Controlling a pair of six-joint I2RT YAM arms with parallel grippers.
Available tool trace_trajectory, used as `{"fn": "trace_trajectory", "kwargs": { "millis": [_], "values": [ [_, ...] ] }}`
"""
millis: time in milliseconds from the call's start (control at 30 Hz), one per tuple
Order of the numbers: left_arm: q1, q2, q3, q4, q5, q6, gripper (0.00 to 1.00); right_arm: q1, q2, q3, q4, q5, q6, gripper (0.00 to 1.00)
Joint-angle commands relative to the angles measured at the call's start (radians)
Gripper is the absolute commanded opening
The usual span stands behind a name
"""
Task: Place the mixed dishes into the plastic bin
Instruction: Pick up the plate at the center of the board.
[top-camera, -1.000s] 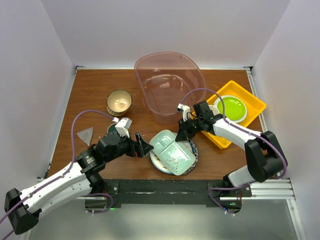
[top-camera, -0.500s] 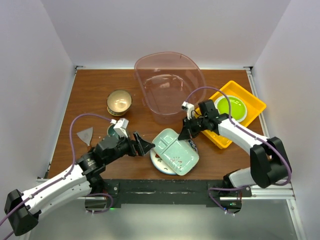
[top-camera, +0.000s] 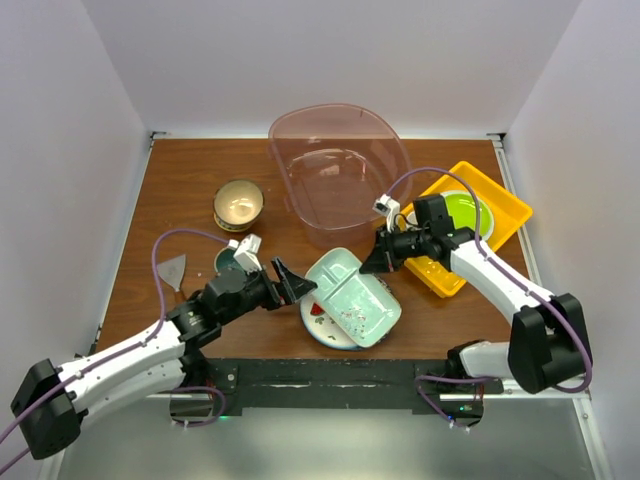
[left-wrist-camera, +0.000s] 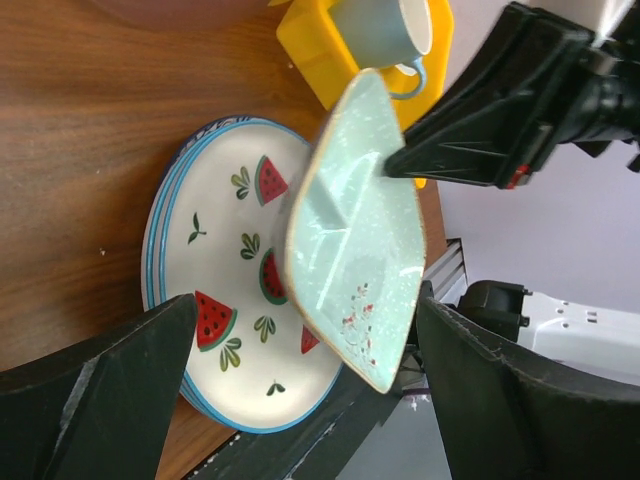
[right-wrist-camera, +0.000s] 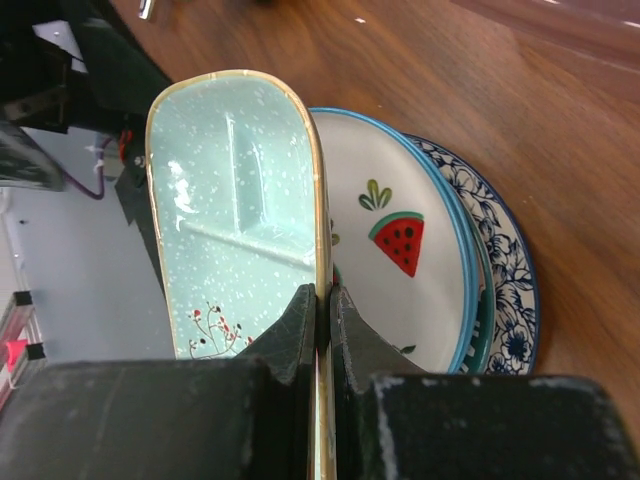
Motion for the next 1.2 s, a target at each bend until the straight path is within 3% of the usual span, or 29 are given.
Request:
{"fn": "trace_trajectory", "kwargs": {
  "millis": [0, 333, 433, 533, 667, 833, 900, 1167],
  "values": [
    [-0.02, 0.06, 0.057, 0.065, -0.032, -0.049, 0.92, -0.023, -0.071, 0.045, 0.075, -0.146, 0.097, 0.0],
    [-0.127, 0.188, 0.146, 0.071, -0.187, -0.062, 0.75, -0.041, -0.088, 0.028, 0.132, -0.177, 0.157, 0.0],
    [-0.136, 0.214, 0.164, 0.068, -0.217, -0.054, 0.58, -0.041, -0.091, 0.026, 0.136, -0.178, 0.157, 0.0],
    [-0.138, 0.22, 0.18, 0.043, -0.248, -0.04, 0.23, -0.04, -0.101, 0.02, 0.141, -0.177, 0.156, 0.0],
    [-0.139, 0.208, 0.194, 0.0, -0.28, -0.023, 0.05, -0.038, -0.123, 0.014, 0.144, -0.181, 0.136, 0.0],
    [-0.139, 0.143, 0.194, 0.014, -0.289, 0.01, 0.0, -0.04, -0.163, 0.002, 0.133, -0.253, 0.039, 0.0],
    [-0.139, 0.122, 0.192, 0.023, -0.28, 0.023, 0.0, -0.041, -0.172, 0.002, 0.121, -0.281, 0.01, 0.06],
    [-0.138, 0.051, 0.237, -0.009, -0.306, 0.061, 0.0, -0.057, -0.215, 0.023, 0.054, -0.333, -0.114, 0.5]
  ]
}}
